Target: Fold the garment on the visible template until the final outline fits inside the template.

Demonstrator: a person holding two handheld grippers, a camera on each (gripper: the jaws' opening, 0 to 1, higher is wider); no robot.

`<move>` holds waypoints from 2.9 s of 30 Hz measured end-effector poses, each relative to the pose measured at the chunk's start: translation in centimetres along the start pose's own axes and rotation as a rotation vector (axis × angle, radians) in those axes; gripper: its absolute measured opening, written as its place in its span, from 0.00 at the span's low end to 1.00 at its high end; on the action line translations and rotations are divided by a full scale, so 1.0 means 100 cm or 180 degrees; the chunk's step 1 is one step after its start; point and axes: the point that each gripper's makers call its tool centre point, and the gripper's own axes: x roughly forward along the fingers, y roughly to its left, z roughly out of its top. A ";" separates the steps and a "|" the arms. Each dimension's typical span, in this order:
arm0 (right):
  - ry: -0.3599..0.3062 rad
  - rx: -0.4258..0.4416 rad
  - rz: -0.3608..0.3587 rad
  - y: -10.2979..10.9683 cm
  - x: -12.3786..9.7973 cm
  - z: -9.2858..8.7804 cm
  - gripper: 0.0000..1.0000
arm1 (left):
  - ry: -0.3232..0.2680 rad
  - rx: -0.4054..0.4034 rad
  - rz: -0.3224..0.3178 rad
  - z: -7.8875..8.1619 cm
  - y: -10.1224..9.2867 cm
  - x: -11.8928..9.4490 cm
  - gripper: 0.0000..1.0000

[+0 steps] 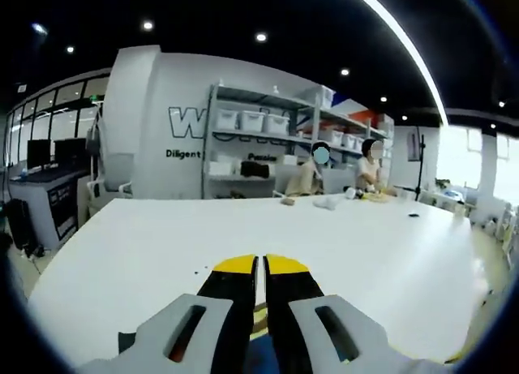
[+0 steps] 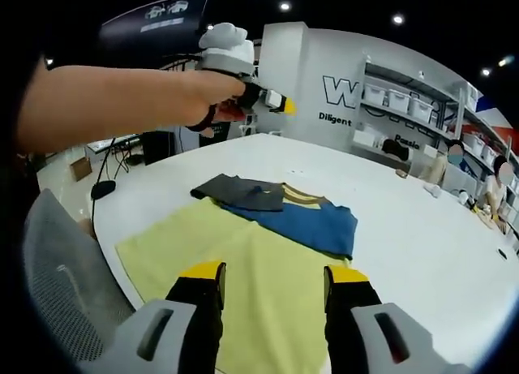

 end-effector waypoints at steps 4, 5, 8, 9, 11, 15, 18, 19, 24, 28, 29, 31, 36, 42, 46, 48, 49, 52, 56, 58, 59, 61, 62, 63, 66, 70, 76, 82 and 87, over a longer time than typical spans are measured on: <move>-0.0002 0.0024 -0.0003 -0.001 0.000 0.000 0.47 | 0.0234 0.0533 0.0000 -0.031 0.008 0.002 0.00; 0.0000 0.0029 0.0000 0.000 0.000 0.000 0.47 | 0.0307 0.0602 -0.0018 -0.042 0.009 0.001 0.00; 0.0010 0.0047 0.0012 0.000 0.001 -0.001 0.46 | 0.0564 0.0833 -0.0049 -0.081 0.011 -0.002 0.00; 0.0011 0.0050 0.0014 0.000 0.000 -0.001 0.46 | 0.0649 0.0847 -0.0065 -0.095 0.010 -0.004 0.00; 0.0020 0.0055 0.0016 0.000 0.001 -0.001 0.46 | 0.0723 0.1002 -0.0107 -0.111 0.008 -0.007 0.00; 0.0047 0.0058 0.0027 0.001 0.001 -0.003 0.46 | 0.0794 0.1037 -0.0139 -0.131 0.003 -0.005 0.00; 0.0063 0.0065 0.0035 0.001 0.001 -0.004 0.46 | 0.0839 0.1020 -0.0155 -0.140 0.001 -0.002 0.00; 0.0067 0.0066 0.0036 0.001 0.002 -0.005 0.46 | 0.0892 0.1081 -0.0170 -0.148 -0.001 -0.001 0.00; 0.0088 0.0094 0.0039 0.001 0.002 -0.006 0.46 | 0.1064 0.1159 -0.0193 -0.172 -0.003 0.004 0.08; 0.0099 0.0114 0.0041 0.000 0.002 -0.007 0.45 | 0.1164 0.1200 -0.0223 -0.183 0.000 0.007 0.14; 0.0100 0.0116 0.0041 0.000 0.002 -0.007 0.45 | 0.1183 0.1208 -0.0255 -0.185 -0.001 0.008 0.15; 0.0104 0.0132 0.0044 0.000 0.002 -0.008 0.45 | 0.1216 0.1266 -0.0256 -0.189 0.001 0.011 0.13; 0.0108 0.0157 0.0044 0.000 0.002 -0.008 0.44 | 0.1282 0.1287 -0.0248 -0.196 0.009 0.015 0.11; 0.0121 0.0200 0.0041 -0.001 0.003 -0.010 0.44 | 0.1304 0.1333 -0.0296 -0.201 0.008 0.018 0.10; 0.0122 0.0216 0.0038 -0.001 0.003 -0.010 0.43 | 0.1296 0.1275 -0.0289 -0.201 0.011 0.021 0.07; 0.0123 0.0219 0.0039 -0.001 0.003 -0.010 0.43 | 0.1298 0.1262 -0.0282 -0.201 0.011 0.021 0.05; 0.0122 0.0223 0.0041 -0.001 0.003 -0.010 0.42 | 0.1296 0.1254 -0.0281 -0.201 0.011 0.021 0.04; 0.0126 0.0228 0.0042 -0.001 0.003 -0.010 0.42 | 0.1299 0.1246 -0.0262 -0.202 0.012 0.021 0.00; 0.0127 0.0233 0.0042 -0.001 0.003 -0.010 0.42 | 0.1205 0.1236 -0.0225 -0.196 0.016 0.019 0.00; 0.0130 0.0230 0.0045 -0.001 0.003 -0.010 0.42 | 0.1091 0.1216 -0.0176 -0.186 0.016 0.016 0.00; 0.0132 0.0228 0.0045 -0.001 0.003 -0.010 0.42 | 0.1043 0.1202 -0.0164 -0.182 0.016 0.015 0.00; 0.0130 0.0222 0.0050 0.000 0.003 -0.010 0.41 | 0.0885 0.1165 -0.0124 -0.169 0.015 0.013 0.00; 0.0130 0.0218 0.0052 0.000 0.003 -0.010 0.41 | 0.0861 0.1161 -0.0109 -0.165 0.015 0.012 0.00; 0.0133 0.0212 0.0056 0.000 0.003 -0.010 0.41 | 0.0823 0.1132 -0.0102 -0.160 0.015 0.011 0.00; 0.0122 0.0203 0.0060 0.001 0.003 -0.009 0.41 | 0.0683 0.1049 -0.0079 -0.143 0.012 0.011 0.00; 0.0115 0.0196 0.0065 0.001 0.003 -0.009 0.41 | 0.0598 0.1045 -0.0110 -0.131 0.001 0.012 0.00; 0.0122 0.0190 0.0075 0.002 0.003 -0.009 0.41 | 0.0416 0.1016 -0.0241 -0.112 -0.028 0.018 0.00; 0.0132 0.0200 0.0073 0.002 0.003 -0.010 0.40 | 0.0356 0.1057 -0.0413 -0.110 -0.054 0.023 0.00; 0.0145 0.0203 0.0068 0.001 0.003 -0.011 0.40 | 0.0367 0.1109 -0.0566 -0.120 -0.075 0.025 0.00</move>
